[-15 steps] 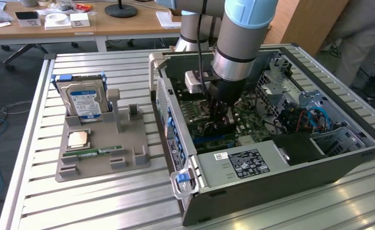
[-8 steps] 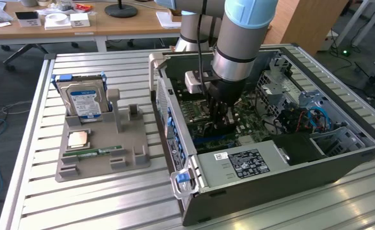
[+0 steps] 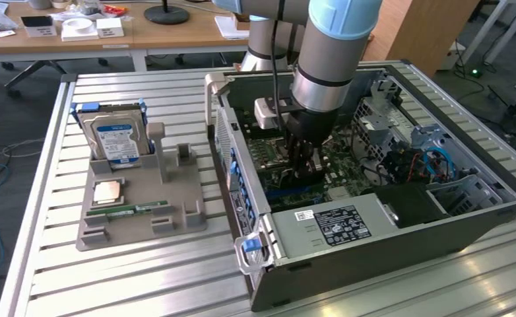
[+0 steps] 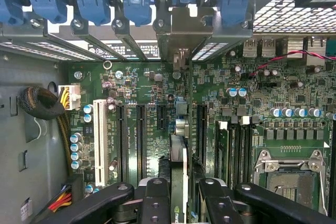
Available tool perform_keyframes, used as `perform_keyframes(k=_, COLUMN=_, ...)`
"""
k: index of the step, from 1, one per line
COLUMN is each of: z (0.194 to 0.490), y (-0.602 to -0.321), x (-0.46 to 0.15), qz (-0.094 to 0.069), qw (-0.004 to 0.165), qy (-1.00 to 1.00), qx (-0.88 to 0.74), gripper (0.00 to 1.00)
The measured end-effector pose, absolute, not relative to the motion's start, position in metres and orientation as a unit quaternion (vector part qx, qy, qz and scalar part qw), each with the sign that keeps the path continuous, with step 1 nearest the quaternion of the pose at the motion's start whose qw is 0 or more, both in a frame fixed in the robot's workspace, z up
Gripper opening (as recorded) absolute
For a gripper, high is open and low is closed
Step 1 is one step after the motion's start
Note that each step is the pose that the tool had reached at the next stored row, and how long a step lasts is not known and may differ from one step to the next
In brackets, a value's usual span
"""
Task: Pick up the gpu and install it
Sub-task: 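Insert the gpu into the slot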
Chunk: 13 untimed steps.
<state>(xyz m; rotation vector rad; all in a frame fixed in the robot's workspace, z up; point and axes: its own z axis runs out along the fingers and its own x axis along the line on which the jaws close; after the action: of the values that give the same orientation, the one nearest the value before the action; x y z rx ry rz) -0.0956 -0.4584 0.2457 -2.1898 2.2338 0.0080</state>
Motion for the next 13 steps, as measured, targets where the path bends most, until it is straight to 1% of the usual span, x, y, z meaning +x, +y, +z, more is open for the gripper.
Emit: perform_keyframes(k=13, z=0.2457, y=-0.4584, x=-0.0956, qz=0.003, qw=0.007, qy=0.714, qx=-0.700, gripper=0.26)
